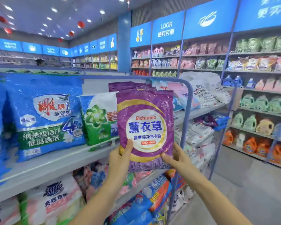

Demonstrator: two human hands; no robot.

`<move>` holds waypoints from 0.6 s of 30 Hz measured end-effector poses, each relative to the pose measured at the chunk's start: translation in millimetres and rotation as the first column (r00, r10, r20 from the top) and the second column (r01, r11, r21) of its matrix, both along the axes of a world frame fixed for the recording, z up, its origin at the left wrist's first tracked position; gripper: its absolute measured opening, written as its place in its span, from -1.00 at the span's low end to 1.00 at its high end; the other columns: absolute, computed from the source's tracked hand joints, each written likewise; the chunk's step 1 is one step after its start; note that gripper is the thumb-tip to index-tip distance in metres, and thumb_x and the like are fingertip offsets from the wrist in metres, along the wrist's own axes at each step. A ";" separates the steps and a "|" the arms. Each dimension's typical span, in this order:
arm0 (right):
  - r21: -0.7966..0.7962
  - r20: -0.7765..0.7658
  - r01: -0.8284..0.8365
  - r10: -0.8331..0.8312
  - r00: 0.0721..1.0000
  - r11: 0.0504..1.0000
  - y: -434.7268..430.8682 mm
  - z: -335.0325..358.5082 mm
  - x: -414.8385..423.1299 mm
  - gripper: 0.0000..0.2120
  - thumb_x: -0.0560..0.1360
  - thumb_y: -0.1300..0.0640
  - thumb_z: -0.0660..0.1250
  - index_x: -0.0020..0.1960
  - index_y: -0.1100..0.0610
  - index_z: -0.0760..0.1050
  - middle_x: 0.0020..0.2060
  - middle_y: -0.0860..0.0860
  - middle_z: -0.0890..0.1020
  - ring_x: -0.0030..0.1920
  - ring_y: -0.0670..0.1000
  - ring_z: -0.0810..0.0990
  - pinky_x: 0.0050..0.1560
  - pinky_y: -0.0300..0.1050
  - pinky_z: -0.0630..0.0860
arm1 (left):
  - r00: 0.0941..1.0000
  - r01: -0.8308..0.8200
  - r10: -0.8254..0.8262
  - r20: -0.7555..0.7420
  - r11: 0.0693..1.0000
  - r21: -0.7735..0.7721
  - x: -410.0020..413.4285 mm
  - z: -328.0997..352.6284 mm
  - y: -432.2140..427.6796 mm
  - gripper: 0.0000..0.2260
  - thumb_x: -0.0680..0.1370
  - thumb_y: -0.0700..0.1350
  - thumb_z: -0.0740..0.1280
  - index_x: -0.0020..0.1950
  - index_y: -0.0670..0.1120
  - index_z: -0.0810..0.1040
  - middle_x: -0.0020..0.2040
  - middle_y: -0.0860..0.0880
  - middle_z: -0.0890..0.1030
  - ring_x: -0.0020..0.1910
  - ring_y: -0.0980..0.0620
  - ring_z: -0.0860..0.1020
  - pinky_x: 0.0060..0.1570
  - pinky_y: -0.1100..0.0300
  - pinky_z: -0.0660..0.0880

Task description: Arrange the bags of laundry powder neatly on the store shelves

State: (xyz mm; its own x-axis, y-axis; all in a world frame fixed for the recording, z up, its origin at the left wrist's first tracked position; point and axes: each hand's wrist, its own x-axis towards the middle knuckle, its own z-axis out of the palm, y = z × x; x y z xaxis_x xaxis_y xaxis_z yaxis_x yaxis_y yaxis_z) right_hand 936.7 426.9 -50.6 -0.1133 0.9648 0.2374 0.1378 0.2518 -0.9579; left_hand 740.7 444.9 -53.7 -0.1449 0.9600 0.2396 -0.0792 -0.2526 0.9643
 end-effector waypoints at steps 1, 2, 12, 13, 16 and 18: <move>0.031 -0.002 0.008 -0.008 1.000 0.999 15.0 6.8 8.5 -0.58 0.40 0.02 0.42 0.20 -0.12 0.36 0.11 -0.09 0.61 0.08 -0.18 0.60 -0.01 -0.31 0.53 | 0.999 0.031 -0.031 0.010 0.999 -0.025 9.1 5.5 17.1 -0.33 0.18 0.54 0.22 -0.19 -0.07 0.40 -0.24 -0.08 0.44 -0.24 0.02 0.43 -0.17 0.12 0.32; 0.055 0.004 0.026 -0.026 1.000 0.998 33.4 12.6 18.3 -0.53 0.39 0.02 0.39 0.26 -0.10 0.34 0.17 -0.06 0.59 0.15 -0.13 0.57 0.03 -0.28 0.53 | 0.997 0.072 -0.071 0.026 0.996 -0.059 18.1 12.0 35.6 -0.35 0.22 0.53 0.21 -0.19 -0.08 0.41 -0.23 -0.07 0.48 -0.21 0.03 0.47 -0.11 0.11 0.37; 0.065 0.023 0.051 -0.053 0.998 0.997 182.5 51.6 87.0 -0.35 0.42 -0.04 0.35 0.44 0.08 0.22 0.24 -0.02 0.53 0.24 -0.11 0.50 0.11 -0.25 0.49 | 0.979 0.163 -0.165 -0.121 0.986 -0.030 70.3 39.9 152.4 -0.60 0.42 -0.12 0.46 0.20 -0.04 0.43 0.14 0.04 0.55 0.08 0.11 0.51 0.14 0.13 0.40; 0.048 0.040 0.021 -0.023 0.999 0.999 193.4 54.2 88.9 -0.24 0.36 -0.15 0.38 0.46 0.05 0.19 0.30 -0.01 0.48 0.33 -0.04 0.43 0.22 -0.13 0.44 | 0.970 0.134 -0.130 -0.205 0.991 0.003 72.0 41.8 158.5 -0.65 0.46 -0.14 0.42 0.19 0.00 0.41 0.12 0.05 0.54 0.07 0.12 0.50 0.12 0.15 0.40; 0.030 0.072 -0.060 0.057 0.996 0.998 226.7 58.2 89.9 -0.26 0.42 -0.12 0.36 0.48 0.03 0.13 0.33 -0.01 0.43 0.35 0.03 0.38 0.30 -0.01 0.37 | 0.904 0.025 0.016 -0.428 0.996 0.089 75.3 41.7 173.9 -0.64 0.52 -0.03 0.33 0.29 0.00 0.35 0.20 0.03 0.52 0.15 0.00 0.51 0.19 0.04 0.44; 0.056 0.085 -0.097 0.092 0.992 0.994 246.6 60.2 85.5 -0.34 0.51 0.01 0.29 0.50 0.07 0.06 0.37 -0.01 0.36 0.37 0.03 0.33 0.31 -0.03 0.33 | 0.798 -0.096 0.167 -0.580 0.984 0.152 77.8 40.2 179.5 -0.55 0.54 0.04 0.27 0.38 -0.02 0.26 0.23 -0.03 0.52 0.15 -0.10 0.52 0.16 -0.04 0.46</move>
